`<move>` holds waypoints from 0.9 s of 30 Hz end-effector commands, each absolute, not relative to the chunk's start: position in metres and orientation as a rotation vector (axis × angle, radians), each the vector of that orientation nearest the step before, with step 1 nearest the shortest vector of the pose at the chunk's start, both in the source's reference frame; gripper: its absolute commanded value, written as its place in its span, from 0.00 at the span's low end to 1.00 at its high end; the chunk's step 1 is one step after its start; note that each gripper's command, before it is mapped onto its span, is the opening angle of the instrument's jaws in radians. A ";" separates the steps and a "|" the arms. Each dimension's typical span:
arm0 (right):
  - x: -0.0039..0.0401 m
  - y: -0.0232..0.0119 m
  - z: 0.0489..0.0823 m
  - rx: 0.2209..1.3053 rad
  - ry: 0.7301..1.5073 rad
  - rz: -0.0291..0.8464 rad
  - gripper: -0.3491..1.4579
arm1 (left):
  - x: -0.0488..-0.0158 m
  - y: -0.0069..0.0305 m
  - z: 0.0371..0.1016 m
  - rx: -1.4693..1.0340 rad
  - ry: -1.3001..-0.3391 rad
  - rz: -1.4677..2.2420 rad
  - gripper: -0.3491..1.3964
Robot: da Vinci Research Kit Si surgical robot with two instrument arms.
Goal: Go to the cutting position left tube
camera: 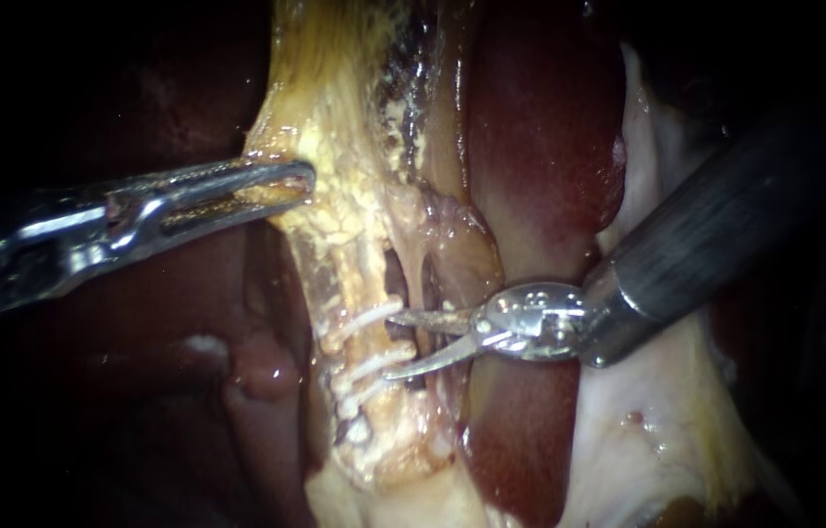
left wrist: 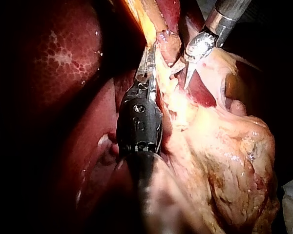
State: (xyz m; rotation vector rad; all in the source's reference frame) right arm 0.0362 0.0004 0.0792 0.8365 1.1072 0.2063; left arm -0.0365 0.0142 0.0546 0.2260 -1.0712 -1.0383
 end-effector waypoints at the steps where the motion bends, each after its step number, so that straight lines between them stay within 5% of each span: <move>1: 0.0363 0.0004 0.0791 0.858 1.118 0.209 0.98 | -0.0365 0.0142 0.0546 0.226 -1.071 -1.038 0.00; 11: 0.0383 0.0008 0.0786 1.001 1.210 0.137 0.96 | -0.0364 0.0142 0.0547 0.227 -1.072 -1.037 0.00; 27: 0.0400 -0.0005 0.0776 1.071 1.226 0.043 0.90 | -0.0362 0.0147 0.0562 0.226 -1.073 -1.035 0.00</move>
